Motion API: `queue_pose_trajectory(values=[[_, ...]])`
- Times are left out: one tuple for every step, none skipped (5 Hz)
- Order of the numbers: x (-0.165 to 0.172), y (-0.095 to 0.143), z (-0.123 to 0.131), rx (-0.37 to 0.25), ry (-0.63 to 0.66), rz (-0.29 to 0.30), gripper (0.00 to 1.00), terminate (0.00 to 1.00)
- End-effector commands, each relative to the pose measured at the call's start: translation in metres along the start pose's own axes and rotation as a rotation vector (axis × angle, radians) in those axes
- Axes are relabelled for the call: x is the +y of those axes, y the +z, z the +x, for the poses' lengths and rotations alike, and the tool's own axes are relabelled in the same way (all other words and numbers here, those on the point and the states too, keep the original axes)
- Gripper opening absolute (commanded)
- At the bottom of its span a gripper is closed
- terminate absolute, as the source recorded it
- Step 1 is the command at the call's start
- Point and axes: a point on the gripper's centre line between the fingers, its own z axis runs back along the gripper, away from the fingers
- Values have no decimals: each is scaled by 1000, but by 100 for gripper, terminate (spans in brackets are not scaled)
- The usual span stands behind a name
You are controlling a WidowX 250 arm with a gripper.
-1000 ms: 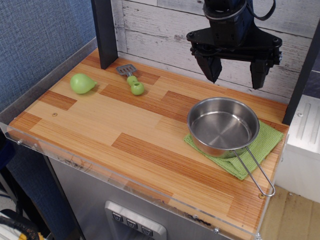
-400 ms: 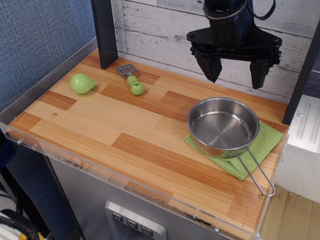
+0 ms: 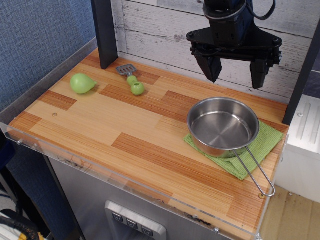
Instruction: Puts the pot on top of the green cloth.
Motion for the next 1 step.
queue_pose_trajectory(values=[[-2,17,-6,-40,-7,-9,100,100]])
